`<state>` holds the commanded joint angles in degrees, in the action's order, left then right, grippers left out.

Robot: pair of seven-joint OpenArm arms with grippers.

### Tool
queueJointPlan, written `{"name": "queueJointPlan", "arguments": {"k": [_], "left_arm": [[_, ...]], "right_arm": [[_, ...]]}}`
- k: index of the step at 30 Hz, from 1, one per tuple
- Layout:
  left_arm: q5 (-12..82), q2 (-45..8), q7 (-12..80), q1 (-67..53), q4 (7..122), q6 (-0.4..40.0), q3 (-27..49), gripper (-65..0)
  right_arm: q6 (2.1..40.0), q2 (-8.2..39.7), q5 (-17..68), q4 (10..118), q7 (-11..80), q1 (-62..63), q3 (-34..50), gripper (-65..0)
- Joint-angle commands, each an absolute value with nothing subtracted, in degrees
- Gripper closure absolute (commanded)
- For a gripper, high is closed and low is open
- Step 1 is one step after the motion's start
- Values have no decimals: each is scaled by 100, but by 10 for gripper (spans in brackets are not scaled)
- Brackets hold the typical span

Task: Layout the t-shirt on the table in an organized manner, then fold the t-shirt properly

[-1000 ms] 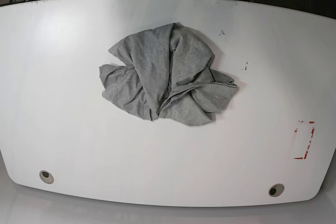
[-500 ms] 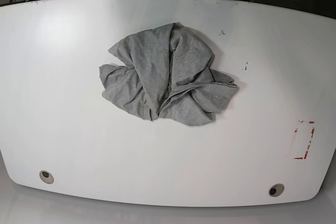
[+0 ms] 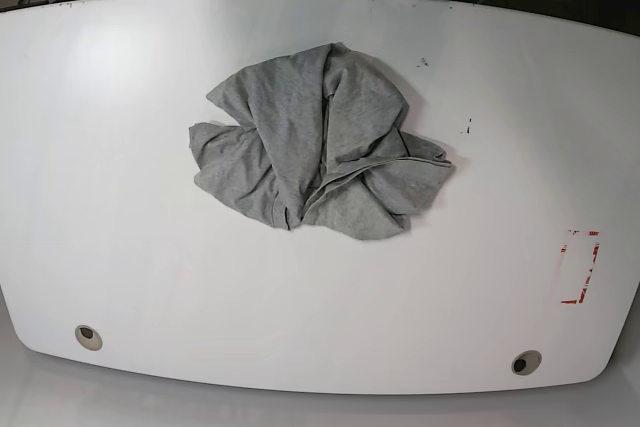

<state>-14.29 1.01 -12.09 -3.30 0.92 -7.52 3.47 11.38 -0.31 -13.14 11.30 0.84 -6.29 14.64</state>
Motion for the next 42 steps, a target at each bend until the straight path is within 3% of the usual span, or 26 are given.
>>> {"name": "queueJointPlan", "arguments": {"k": [19,22,25,28,31,32,35,38,42], "left_arm": [[-1429,92,-1209,-462,92,-743,347,-26],[-1437,84,-1218,-541,215,-699,347,-26],[-1437,84,-1218,-743,479,-330,338,-34],[-1420,84,-1218,-910,743,-40,338,-99],[-1420,84,-1218,-1112,1042,4,347,-227],[-1420,84,-1218,-1200,1165,4,347,-297],[-1420,84,-1235,-1367,1420,4,347,-435],[-1420,84,-1385,-1490,1499,4,347,-490],[-1420,75,-1692,-1684,1560,4,347,-472]], "right_arm": [[1130,-4,-1314,1130,57,-681,1473,-20],[1121,-4,-1305,1305,-84,-840,1473,-73],[1007,-4,-1279,1710,-207,-1112,1481,-190],[778,-4,-1279,1938,-268,-1305,1481,-297],[708,-22,-1305,2114,-295,-1446,1473,-391],[725,-22,-1288,2185,-295,-1508,1473,-419],[725,-22,-1279,2404,-295,-1675,1473,-453],[725,-22,-1279,2651,-295,-1842,1481,-455],[725,-40,-1279,3046,-295,-2114,1473,-455]]}}
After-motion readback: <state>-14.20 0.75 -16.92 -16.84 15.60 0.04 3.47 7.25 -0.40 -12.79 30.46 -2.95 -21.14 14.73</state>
